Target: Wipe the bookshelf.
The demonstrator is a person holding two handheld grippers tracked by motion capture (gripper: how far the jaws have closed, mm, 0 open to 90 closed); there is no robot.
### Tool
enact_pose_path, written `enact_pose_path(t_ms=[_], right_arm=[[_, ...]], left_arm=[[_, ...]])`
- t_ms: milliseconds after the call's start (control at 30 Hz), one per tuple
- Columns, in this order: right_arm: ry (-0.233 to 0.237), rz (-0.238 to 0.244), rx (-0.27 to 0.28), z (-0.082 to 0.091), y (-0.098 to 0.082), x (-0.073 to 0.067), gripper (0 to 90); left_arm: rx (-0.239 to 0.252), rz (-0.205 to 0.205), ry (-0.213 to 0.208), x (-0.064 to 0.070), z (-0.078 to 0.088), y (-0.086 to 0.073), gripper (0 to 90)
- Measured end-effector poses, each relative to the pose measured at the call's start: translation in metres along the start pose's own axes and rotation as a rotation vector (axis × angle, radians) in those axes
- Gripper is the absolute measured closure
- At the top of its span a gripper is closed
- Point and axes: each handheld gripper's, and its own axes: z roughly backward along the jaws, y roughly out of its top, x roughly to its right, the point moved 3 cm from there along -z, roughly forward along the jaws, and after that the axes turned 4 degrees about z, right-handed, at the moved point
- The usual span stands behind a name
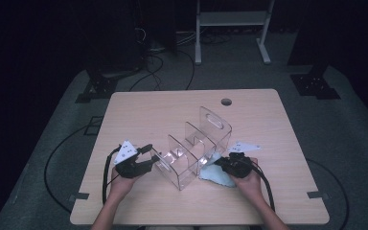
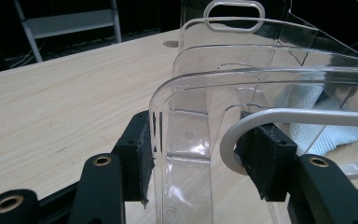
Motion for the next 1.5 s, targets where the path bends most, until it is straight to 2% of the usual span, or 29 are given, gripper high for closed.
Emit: enact_pose_path(t_ms=[133, 300, 367, 467, 567, 767, 967, 1167, 1367, 1500], right_arm=[[0.006, -0.012, -0.028, -0.007, -0.006, 0.003, 84.5], [0.009, -0.005, 0.019, 0.003, 0.004, 0.001, 84.5], [0.008, -0.003, 0.021, 0.003, 0.005, 0.001, 84.5], [0.011, -0.019, -0.011, -0.004, -0.001, 0.004, 84.4], [0.019, -0.030, -0.020, -0.007, -0.004, 0.005, 84.4], [0.012, -0.021, 0.022, 0.003, 0.005, 0.004, 84.4], [0.016, -0.034, -0.022, -0.009, -0.006, 0.006, 84.4], [0.010, -0.028, 0.014, 0.001, 0.003, 0.005, 84.4], [0.010, -0.033, -0.033, -0.010, -0.007, 0.006, 84.3], [0.008, -0.029, -0.003, -0.004, -0.002, 0.006, 84.3]], left_arm=[[0.001, 0.000, 0.001, 0.000, 0.000, 0.000, 46.9], [0.001, 0.003, 0.000, -0.001, 0.000, 0.000, 46.9], [0.001, 0.000, 0.001, 0.000, -0.001, 0.000, 46.9], [0.000, 0.000, 0.001, 0.000, 0.000, 0.000, 46.9], [0.000, 0.001, 0.001, 0.000, 0.000, 0.000, 46.9], [0.000, 0.001, 0.000, 0.000, -0.001, 0.000, 46.9], [-0.001, 0.000, 0.000, 0.000, 0.000, 0.000, 46.9], [0.000, 0.000, -0.001, 0.000, -0.001, 0.000, 46.9], [-0.002, 0.000, -0.002, 0.000, 0.000, 0.000, 46.8], [-0.001, 0.001, -0.003, 0.000, 0.000, 0.000, 46.9]])
